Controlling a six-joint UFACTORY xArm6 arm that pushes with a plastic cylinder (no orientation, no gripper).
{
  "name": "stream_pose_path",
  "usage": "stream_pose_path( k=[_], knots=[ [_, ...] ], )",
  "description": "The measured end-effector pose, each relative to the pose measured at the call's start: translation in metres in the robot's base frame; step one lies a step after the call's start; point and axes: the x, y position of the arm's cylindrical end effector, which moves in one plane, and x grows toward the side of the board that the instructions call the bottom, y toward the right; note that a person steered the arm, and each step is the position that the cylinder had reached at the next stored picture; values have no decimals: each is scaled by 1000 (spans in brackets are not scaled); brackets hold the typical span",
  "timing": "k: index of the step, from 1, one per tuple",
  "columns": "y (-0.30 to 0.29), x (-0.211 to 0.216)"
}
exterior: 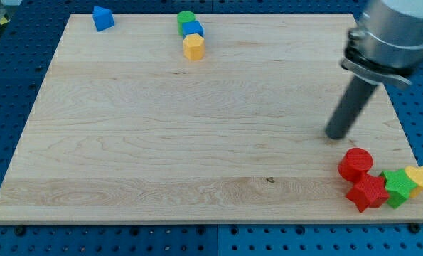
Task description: Point your arm towards the green circle
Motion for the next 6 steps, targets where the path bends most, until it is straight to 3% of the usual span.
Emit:
stream_pose_path(
  k=[3,4,5,6],
  knots=[
    [-265,-130],
    [-330,-195],
    [-337,-272],
    [-331,-290]
  ],
)
